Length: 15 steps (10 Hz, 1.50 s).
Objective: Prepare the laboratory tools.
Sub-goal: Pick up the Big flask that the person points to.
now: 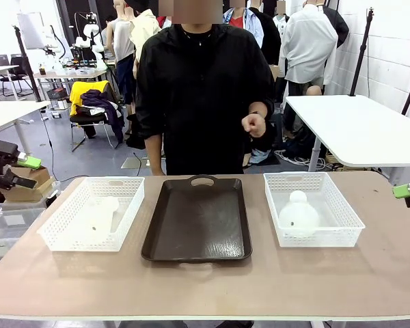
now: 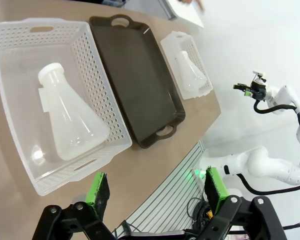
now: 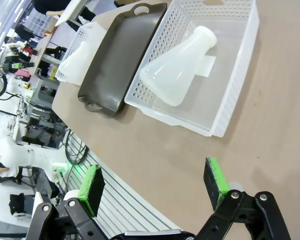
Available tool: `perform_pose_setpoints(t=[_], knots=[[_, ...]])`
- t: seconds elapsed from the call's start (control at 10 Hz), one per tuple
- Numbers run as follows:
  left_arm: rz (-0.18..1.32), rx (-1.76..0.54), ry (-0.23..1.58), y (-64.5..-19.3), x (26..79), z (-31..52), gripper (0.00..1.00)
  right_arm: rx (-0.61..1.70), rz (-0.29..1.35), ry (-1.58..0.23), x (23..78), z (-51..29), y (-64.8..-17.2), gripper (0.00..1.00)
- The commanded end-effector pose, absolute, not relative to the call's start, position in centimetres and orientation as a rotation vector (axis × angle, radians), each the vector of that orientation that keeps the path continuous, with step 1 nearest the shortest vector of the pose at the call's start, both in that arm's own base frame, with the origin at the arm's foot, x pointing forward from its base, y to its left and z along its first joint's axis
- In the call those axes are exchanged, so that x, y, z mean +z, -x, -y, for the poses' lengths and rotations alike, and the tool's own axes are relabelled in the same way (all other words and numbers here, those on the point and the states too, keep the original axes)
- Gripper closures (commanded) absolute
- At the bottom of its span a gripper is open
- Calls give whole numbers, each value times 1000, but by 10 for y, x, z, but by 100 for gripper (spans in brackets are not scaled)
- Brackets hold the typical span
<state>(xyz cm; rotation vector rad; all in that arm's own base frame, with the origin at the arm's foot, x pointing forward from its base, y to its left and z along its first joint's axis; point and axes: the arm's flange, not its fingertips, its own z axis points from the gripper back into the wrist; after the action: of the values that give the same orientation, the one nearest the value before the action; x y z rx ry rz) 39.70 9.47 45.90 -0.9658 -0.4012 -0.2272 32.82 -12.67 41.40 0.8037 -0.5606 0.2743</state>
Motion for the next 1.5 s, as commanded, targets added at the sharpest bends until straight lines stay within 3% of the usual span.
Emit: perform_pose_setpoints(t=[0.0,1.4], knots=[[393,-238,953,-395,459,-97,0,273,560,-815,412,126,-329,0],[393,-238,953,-395,459,-97,0,273,560,-815,412,126,-329,0]])
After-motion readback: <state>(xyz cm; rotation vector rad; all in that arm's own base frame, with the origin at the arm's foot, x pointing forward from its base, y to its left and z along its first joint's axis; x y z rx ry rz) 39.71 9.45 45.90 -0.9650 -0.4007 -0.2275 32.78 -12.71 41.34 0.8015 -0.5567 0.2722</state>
